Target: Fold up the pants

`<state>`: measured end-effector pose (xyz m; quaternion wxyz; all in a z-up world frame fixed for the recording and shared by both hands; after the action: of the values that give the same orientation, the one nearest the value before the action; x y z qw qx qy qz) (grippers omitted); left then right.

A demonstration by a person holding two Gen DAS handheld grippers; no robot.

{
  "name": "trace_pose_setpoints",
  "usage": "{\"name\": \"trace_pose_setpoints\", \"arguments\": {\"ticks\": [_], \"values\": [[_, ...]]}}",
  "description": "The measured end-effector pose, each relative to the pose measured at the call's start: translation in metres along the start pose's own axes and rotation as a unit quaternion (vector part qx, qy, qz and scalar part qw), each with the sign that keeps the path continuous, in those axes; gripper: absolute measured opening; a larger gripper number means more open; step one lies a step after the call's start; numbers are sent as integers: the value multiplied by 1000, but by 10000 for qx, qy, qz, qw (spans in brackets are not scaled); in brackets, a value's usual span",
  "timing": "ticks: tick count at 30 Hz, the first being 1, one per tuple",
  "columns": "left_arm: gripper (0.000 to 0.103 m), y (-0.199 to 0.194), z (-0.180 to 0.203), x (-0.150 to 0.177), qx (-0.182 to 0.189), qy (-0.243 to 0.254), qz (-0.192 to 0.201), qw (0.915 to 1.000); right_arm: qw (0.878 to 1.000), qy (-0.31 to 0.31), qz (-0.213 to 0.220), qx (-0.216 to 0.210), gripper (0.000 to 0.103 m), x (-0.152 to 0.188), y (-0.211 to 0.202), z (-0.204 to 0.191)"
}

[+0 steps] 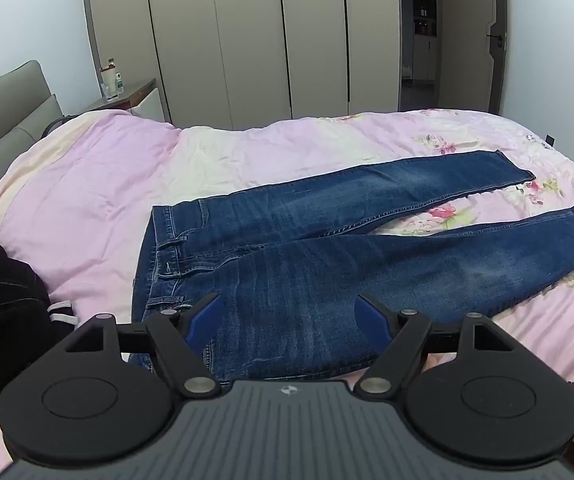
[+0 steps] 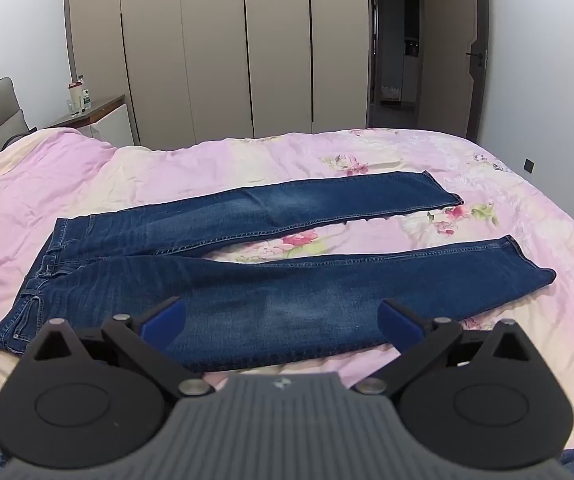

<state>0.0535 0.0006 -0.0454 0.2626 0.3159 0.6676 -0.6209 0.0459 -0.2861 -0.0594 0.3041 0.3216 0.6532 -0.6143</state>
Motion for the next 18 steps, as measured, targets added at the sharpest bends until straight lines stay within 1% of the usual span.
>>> {"name": "trace_pose_setpoints", "arguments": {"ticks": [12, 18], "values": [[88, -2, -2, -2, 15, 13, -12, 10000, 10000, -49, 74, -3, 98, -1, -3, -3], [88, -6, 1, -4, 4, 54, -24, 10000, 10000, 28, 31, -18, 98, 0, -3, 0]]}}
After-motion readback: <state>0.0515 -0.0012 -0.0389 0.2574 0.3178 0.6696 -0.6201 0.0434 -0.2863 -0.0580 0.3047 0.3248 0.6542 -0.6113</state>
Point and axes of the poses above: each gripper's, at about its wrist camera, not at the fingertips, and y roughly the way its jaws point, z to its right, x to its underside, the point moved 7 cm from there along y, roughly the way its jaws point, and after that the axes turned 2 degrees about -z, right-handed, at the moved point
